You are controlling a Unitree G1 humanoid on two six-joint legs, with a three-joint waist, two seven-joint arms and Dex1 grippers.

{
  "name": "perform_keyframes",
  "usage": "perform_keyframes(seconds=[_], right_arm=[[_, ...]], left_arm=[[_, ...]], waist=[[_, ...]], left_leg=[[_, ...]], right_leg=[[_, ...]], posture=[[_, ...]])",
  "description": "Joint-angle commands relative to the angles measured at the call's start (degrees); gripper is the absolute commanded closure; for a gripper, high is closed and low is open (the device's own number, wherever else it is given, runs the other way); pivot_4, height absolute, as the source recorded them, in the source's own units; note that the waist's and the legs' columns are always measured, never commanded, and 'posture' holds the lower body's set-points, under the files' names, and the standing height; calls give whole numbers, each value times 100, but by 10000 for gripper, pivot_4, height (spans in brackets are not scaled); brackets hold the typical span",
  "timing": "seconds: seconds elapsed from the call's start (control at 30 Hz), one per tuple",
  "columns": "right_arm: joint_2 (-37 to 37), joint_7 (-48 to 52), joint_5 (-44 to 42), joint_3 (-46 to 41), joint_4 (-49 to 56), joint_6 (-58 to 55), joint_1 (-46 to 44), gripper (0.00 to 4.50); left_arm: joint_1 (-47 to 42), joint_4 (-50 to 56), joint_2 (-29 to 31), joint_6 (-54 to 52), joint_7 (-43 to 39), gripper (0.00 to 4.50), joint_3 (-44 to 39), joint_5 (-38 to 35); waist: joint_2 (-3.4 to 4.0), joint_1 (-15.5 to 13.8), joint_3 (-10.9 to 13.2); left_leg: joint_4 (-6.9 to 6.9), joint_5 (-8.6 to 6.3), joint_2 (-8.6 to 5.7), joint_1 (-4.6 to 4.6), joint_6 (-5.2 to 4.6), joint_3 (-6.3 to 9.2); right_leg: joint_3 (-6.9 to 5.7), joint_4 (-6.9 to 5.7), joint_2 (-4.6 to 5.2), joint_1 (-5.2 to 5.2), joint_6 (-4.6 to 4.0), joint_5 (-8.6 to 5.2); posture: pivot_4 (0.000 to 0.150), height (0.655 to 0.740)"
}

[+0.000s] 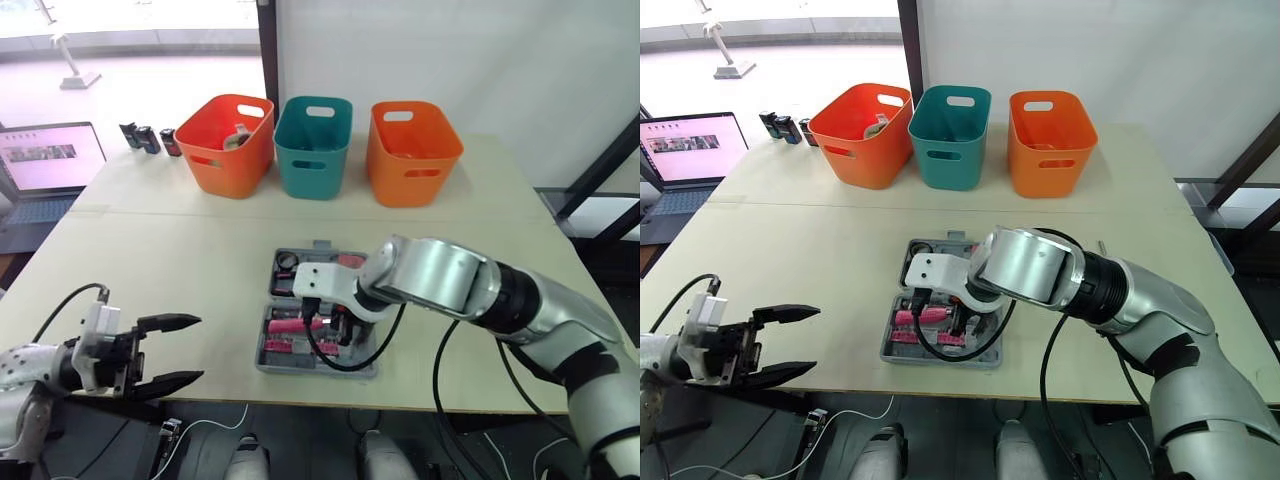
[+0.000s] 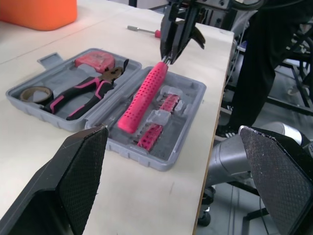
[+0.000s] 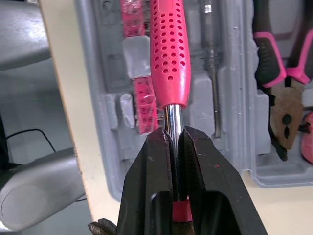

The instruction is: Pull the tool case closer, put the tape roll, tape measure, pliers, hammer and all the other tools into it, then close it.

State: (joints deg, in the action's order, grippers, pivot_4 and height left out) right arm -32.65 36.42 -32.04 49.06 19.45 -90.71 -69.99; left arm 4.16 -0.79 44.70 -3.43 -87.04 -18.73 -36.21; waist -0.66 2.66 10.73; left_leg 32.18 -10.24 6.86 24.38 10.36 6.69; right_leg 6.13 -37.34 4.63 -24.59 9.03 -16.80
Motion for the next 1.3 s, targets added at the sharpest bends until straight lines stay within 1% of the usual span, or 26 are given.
perform_keyframes(seconds=[0.03,0.4,0.7,0.9,1.3], right_arm=[[58,4,128,-7,-46,114,-54,44695],[152,82,375,333,-303,437,55,44695],[443,114,693,516,-699,755,146,44695],[472,166,902,588,-926,967,297,44695],[408,402,1315,716,-1121,1458,403,44695]], left_arm=[[28,213,8,-32,36,0,-15,-74],[51,434,-1,-189,165,0,-25,-110],[74,494,5,-253,193,0,-45,-111],[106,523,0,-253,225,0,-42,-119],[119,570,5,-292,252,0,-26,-163]], waist=[[0,1,0],[0,10,0],[-1,60,0],[-1,140,0],[-1,138,0]], left_leg=[[0,0,0,0,0,0],[0,0,0,0,0,0],[0,1,0,-1,-1,0],[0,1,0,-1,-1,0],[0,2,0,-1,-2,0]], right_leg=[[0,0,0,0,0,0],[0,0,0,0,-1,-1],[0,-1,0,0,0,0],[0,-2,0,0,2,1],[0,-2,0,0,5,3]], posture=[[1500,7400],[1500,7400],[1500,7400],[1500,7400],[1500,7400]])
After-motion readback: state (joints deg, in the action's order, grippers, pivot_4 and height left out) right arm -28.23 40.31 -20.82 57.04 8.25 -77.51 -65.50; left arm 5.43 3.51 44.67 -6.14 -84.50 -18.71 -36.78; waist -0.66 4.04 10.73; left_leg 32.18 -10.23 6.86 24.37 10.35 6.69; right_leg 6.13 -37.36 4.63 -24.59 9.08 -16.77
